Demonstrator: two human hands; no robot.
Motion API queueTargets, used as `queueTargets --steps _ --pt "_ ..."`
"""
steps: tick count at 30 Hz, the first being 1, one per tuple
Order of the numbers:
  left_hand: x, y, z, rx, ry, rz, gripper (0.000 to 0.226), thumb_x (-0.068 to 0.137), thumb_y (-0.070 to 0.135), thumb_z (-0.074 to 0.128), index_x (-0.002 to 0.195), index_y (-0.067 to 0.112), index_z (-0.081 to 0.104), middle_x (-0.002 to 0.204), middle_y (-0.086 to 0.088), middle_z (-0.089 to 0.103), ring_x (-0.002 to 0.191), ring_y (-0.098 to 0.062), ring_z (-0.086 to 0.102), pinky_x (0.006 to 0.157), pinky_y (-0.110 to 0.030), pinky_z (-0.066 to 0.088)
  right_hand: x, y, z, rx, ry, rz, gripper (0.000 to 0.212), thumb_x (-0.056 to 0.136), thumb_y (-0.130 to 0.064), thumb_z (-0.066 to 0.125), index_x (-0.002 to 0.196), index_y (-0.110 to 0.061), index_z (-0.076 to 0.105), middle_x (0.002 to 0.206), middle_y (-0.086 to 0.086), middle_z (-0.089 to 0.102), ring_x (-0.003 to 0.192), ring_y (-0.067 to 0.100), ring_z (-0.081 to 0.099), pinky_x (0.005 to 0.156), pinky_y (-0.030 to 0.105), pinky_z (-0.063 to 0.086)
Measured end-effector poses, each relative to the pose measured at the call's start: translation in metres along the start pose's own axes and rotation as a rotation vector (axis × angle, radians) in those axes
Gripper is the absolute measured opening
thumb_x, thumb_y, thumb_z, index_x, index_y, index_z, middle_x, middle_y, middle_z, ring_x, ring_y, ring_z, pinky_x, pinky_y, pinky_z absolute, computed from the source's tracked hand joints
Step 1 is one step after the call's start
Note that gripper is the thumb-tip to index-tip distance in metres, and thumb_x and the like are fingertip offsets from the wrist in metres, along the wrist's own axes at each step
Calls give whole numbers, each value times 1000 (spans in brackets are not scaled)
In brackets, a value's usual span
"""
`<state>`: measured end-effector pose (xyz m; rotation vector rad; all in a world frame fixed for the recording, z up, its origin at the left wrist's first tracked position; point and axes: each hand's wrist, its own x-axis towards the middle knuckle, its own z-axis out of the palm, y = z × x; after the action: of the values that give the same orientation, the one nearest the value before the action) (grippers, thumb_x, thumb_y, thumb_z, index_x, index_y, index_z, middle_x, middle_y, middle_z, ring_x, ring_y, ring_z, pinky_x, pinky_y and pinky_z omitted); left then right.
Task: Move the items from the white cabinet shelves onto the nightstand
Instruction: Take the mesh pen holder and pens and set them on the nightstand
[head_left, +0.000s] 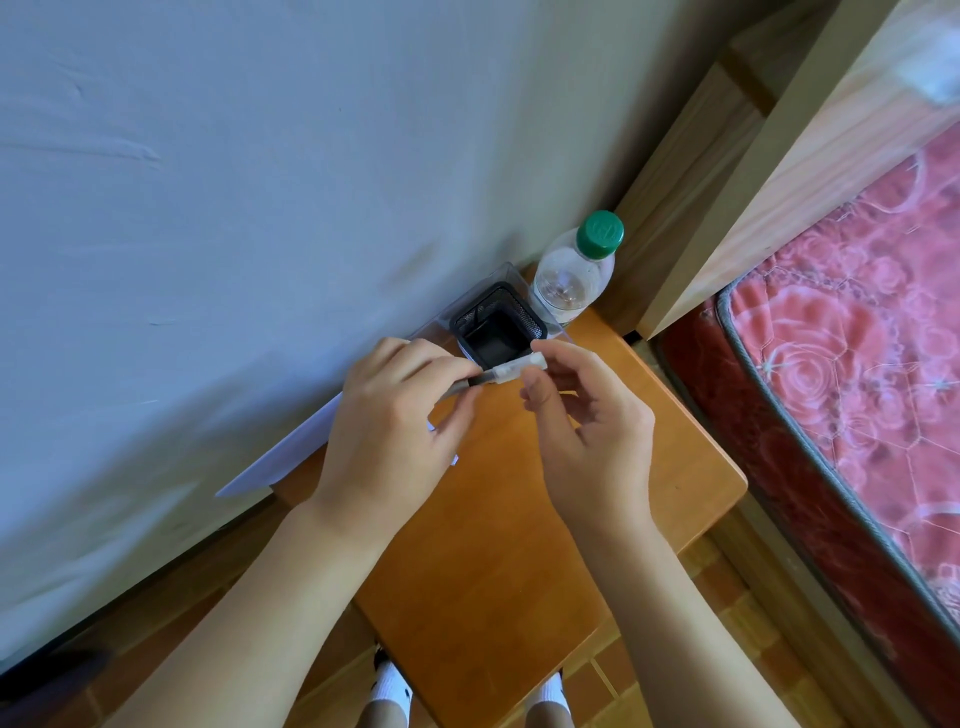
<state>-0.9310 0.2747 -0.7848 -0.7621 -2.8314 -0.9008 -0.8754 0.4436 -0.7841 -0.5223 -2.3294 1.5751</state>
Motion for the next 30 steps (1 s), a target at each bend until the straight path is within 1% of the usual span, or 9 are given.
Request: queueTargets --steps 1,3,6,10,14,17,22,26,30 --pt "1 0 0 -3 3 2 19 99 24 65 110 14 77 103 1 72 97 -23 60 78 -44 52 -1 0 -1 12 4 6 22 102 -23 66 122 -15 72 97 -7 73 91 16 73 78 40 62" --pt "2 0 -1 -12 9 10 19 99 24 65 111 14 77 104 1 72 98 -23 61 79 -44 52 -3 -2 -2 42 12 9 17 103 -17 67 119 -16 72 93 -5 73 88 19 74 76 43 62" --pt "1 1 -3 -12 2 8 26 100 29 64 119 14 75 112 1 70 103 -24 61 84 -42 52 -5 -5 -5 92 35 11 16 103 -11 66 117 -16 72 90 -3 72 85 22 73 74 42 63" --pt "-3 -8 -1 7 -28 -80 37 99 30 71 132 14 67 127 1 63 116 -23 56 94 -42 52 -7 -8 -10 95 78 8 16 102 -13 65 117 -11 73 91 -2 72 85 23 72 74 40 62" --pt "-8 -18 4 88 -124 -170 56 99 46 66 146 17 55 145 -1 53 133 -21 47 106 -41 50 -7 -3 -12 42 98 -11 17 102 -15 66 117 -9 73 95 -1 73 88 21 72 76 40 62" --pt "-10 -23 8 118 -188 -193 68 98 57 62 152 18 48 153 -3 46 141 -23 43 110 -47 47 -7 1 -15 43 122 -3 18 102 -16 66 117 -8 73 97 0 74 90 20 73 79 40 62" --pt "-16 -23 9 157 -236 -215 77 96 68 54 155 20 44 161 -5 40 144 -26 39 113 -50 44 -6 7 -18 14 160 -20 17 103 -12 67 118 -9 73 100 2 74 93 22 74 80 42 63" --pt "-16 -22 8 156 -254 -215 79 92 65 59 155 19 44 163 -6 38 142 -28 41 113 -53 43 -5 15 -23 -1 174 -5 16 103 -12 68 119 -11 73 101 2 75 95 23 74 81 46 62" --pt "-17 -21 9 161 -276 -208 80 90 62 64 155 20 44 164 -6 36 141 -29 42 111 -53 45 -4 17 -22 -49 169 -16 16 103 -10 68 118 -10 73 103 0 74 96 20 73 83 43 61"
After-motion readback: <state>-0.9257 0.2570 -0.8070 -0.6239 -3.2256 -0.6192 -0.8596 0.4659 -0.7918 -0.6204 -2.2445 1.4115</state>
